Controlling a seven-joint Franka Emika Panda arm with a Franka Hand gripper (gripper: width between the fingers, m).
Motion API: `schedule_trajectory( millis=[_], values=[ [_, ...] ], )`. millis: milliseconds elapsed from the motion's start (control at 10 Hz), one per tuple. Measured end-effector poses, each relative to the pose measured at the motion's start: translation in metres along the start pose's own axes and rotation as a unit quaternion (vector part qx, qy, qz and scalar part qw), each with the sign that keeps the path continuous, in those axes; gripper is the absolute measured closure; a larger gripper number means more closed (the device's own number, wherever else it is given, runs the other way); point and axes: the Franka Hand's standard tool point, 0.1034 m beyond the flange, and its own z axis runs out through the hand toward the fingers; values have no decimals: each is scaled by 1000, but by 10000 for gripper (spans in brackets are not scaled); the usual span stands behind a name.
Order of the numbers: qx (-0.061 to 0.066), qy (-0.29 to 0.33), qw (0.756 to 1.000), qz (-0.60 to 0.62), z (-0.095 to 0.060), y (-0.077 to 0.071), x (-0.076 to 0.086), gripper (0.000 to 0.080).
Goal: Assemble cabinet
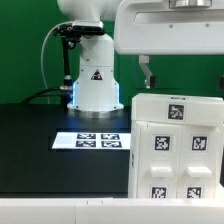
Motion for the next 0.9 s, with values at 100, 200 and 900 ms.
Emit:
schedule_trajectory(
  millis=[100, 200, 900],
  values=[
    [1, -2, 1000, -27, 0, 0, 0, 2],
    [1, -17, 999, -44, -1, 1, -4, 2],
    [-7, -45, 936, -349, 0, -4, -4, 2]
  ],
)
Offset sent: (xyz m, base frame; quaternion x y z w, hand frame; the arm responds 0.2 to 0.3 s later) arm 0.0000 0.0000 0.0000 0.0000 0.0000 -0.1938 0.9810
